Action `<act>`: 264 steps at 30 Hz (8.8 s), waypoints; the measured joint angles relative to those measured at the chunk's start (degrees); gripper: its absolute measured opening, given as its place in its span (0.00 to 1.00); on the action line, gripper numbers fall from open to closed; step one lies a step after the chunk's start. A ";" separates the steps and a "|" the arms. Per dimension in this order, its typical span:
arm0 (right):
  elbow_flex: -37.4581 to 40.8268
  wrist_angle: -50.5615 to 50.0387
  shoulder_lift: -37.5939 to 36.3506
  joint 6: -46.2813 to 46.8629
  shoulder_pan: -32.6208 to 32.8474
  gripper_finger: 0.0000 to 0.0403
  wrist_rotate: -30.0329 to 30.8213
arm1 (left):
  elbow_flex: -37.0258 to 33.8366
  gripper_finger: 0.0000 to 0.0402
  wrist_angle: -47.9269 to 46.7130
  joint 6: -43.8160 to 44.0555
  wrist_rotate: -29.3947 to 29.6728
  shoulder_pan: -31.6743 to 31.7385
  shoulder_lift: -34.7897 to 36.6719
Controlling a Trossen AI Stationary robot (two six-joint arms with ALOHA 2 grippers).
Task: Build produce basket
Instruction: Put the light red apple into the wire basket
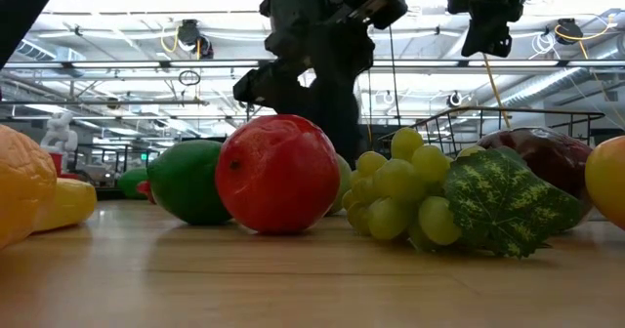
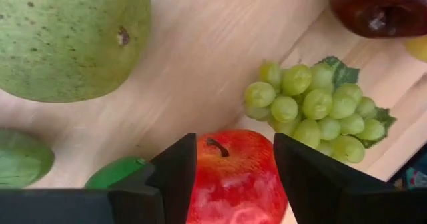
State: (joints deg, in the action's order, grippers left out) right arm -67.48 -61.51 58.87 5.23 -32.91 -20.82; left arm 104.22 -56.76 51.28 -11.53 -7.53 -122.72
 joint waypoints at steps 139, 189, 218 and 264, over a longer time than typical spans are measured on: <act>0.00 0.38 0.04 -5.89 0.02 0.00 0.15 | -0.02 0.51 -2.67 6.76 -12.23 -1.39 -3.72; 0.00 0.41 0.02 -6.38 0.02 0.00 0.17 | -0.02 0.21 -0.19 3.01 -12.43 -2.90 -3.72; 0.02 0.41 0.04 -7.45 0.01 0.00 0.20 | -0.07 0.01 -0.19 -1.06 -9.06 -3.15 -3.17; 0.04 0.34 -0.15 -2.92 0.42 0.00 -1.73 | -4.28 0.46 11.24 -12.83 2.66 2.22 2.80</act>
State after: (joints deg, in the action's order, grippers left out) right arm -67.44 -61.17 58.73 2.31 -32.49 -22.55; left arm 99.94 -45.52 38.44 -8.87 -5.31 -119.92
